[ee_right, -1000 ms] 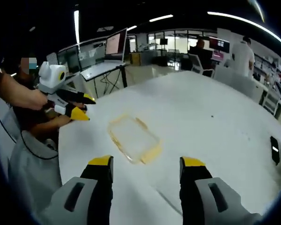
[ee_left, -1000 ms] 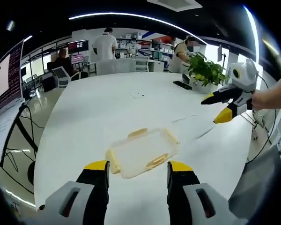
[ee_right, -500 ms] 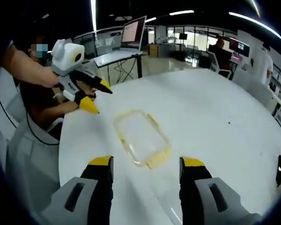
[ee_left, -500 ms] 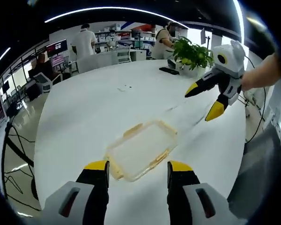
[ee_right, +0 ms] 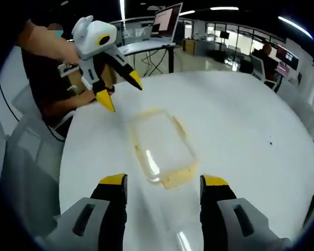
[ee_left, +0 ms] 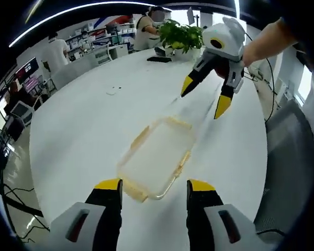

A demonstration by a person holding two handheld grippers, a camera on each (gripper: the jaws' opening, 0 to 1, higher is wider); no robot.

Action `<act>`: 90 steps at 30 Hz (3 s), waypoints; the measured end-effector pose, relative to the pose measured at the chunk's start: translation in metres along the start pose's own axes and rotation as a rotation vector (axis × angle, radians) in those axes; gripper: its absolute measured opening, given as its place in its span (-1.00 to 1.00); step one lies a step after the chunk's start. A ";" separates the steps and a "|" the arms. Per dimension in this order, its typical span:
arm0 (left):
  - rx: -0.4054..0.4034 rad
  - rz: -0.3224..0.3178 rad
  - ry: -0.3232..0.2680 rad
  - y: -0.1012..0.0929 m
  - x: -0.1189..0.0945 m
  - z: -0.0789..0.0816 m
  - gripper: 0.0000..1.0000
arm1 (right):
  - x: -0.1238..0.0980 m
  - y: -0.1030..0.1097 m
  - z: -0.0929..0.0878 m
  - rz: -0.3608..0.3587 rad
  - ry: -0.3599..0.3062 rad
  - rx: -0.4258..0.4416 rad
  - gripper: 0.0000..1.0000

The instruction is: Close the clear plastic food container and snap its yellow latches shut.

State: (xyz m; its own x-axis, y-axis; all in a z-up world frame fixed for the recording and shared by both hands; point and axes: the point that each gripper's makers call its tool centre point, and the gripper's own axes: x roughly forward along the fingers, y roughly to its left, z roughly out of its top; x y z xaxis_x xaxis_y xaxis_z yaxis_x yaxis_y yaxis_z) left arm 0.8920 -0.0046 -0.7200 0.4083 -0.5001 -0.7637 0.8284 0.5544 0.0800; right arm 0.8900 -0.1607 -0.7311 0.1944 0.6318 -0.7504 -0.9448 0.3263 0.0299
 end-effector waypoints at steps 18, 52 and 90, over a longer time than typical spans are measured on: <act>0.183 -0.157 0.075 0.016 0.024 -0.017 -0.10 | 0.023 -0.005 -0.005 0.065 0.066 -0.090 0.07; 0.382 -0.268 0.165 0.022 0.053 -0.037 -0.09 | 0.048 -0.015 -0.025 0.149 0.199 -0.249 0.02; 0.434 -0.339 0.153 0.016 0.054 -0.032 -0.28 | 0.052 -0.026 -0.030 0.167 0.210 -0.296 -0.12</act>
State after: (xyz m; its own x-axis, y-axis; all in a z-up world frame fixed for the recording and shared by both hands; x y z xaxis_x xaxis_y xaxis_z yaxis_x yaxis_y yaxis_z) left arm 0.9148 -0.0012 -0.7808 0.0588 -0.4828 -0.8738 0.9982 0.0390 0.0457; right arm 0.9168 -0.1574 -0.7913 0.0027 0.4918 -0.8707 -1.0000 -0.0045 -0.0057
